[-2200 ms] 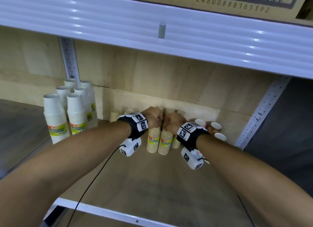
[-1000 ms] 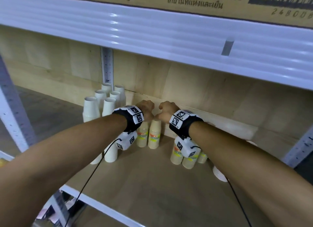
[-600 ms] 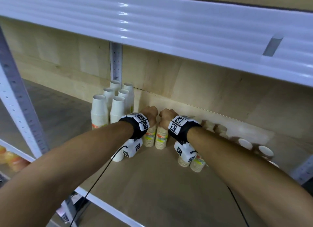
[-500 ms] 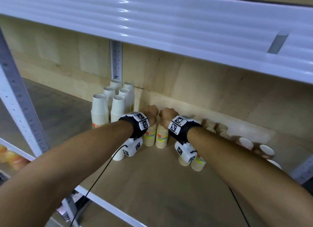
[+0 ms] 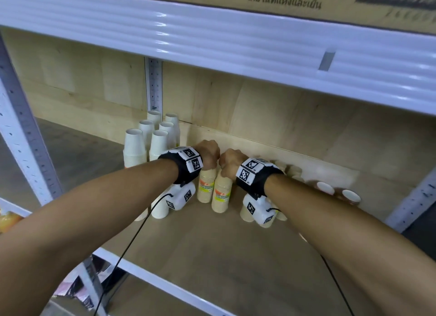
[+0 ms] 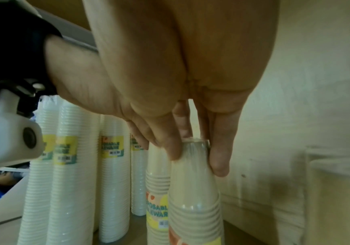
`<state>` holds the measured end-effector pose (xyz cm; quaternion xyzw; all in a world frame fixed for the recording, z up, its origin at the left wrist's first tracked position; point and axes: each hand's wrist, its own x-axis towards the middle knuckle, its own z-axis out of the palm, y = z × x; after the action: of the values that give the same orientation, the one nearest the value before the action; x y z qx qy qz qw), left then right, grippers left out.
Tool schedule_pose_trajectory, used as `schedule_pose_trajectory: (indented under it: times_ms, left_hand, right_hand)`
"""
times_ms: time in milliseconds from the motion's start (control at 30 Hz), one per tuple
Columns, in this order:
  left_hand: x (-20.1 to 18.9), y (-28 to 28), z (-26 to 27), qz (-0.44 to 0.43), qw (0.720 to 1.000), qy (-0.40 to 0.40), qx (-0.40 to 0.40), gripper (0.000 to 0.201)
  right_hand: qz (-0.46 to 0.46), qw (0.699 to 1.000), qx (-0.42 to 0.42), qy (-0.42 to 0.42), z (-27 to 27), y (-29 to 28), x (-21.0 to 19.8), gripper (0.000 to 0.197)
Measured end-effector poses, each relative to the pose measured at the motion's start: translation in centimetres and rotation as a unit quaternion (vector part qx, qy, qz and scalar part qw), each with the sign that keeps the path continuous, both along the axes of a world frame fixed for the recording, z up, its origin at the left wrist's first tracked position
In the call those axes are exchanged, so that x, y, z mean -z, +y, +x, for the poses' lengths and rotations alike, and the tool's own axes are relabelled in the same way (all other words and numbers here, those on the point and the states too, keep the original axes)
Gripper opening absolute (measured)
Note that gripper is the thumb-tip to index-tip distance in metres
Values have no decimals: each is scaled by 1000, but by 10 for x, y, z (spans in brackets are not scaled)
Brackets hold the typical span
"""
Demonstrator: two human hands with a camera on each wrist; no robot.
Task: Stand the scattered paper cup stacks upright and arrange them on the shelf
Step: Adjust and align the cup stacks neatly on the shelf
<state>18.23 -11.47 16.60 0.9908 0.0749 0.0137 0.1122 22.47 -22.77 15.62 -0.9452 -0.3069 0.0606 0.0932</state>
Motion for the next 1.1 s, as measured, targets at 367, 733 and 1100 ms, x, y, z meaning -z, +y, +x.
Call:
schedule_pose_trajectory:
  times_ms: [367,733,1100]
  left_hand:
    - [-19,-65,-24,5,995,54,78,18]
    - [-16,-131,-27,-53,987,68,135,31]
    - [4,-159,-12,-81,981,58,167,36]
  right_hand:
    - [-29,999,14,42,-33,-70,-28,33]
    - [-25,996,74,53,-46,-152,-33,29]
    - [-57,990,126,17,-28,-188,-18,32]
